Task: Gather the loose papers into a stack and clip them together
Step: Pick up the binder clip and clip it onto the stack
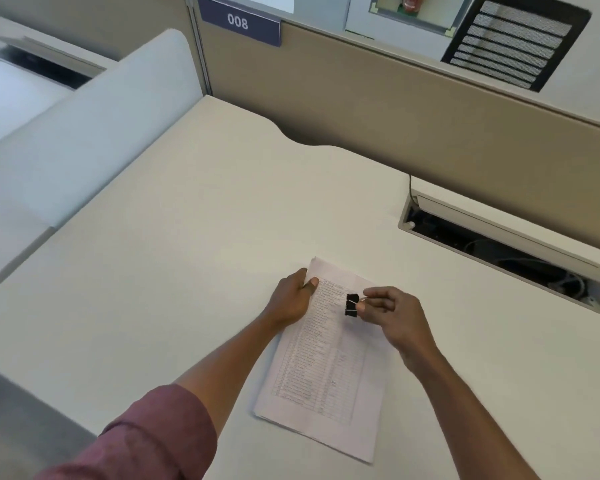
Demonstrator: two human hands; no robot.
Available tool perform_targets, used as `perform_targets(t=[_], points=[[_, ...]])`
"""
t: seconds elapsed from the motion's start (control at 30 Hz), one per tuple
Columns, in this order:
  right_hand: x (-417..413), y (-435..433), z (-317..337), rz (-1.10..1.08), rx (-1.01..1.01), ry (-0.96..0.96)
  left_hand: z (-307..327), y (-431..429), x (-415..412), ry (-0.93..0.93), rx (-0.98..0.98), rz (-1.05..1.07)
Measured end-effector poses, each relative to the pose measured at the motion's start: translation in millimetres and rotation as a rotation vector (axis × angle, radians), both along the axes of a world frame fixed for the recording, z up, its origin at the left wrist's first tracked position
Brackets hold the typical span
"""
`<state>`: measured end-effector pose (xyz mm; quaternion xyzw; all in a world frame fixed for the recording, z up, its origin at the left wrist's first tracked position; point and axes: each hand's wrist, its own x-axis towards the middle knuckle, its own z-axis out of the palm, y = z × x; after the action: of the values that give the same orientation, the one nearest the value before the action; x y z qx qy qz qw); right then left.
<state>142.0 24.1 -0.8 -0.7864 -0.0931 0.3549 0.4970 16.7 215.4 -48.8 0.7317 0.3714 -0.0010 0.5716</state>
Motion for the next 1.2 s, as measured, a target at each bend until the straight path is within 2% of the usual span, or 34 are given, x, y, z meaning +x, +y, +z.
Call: perform_targets(t=[0.2,0.67,0.9,1.2], points=[[54,59,24,0.287,-0.070,-0.166,-4,0,2,-0.007,-0.001,0.019],[92,144,40,0.854,-0.292,-0.479,-3,-1,5,0.030,0.074,-0.012],[89,156,34,0.919,-0.288,-0.566,-4,-4,7,0.042,0.140,-0.008],[90,152,25,0.862,-0.293,-0.596,-5,-4,6,0.045,0.150,-0.004]])
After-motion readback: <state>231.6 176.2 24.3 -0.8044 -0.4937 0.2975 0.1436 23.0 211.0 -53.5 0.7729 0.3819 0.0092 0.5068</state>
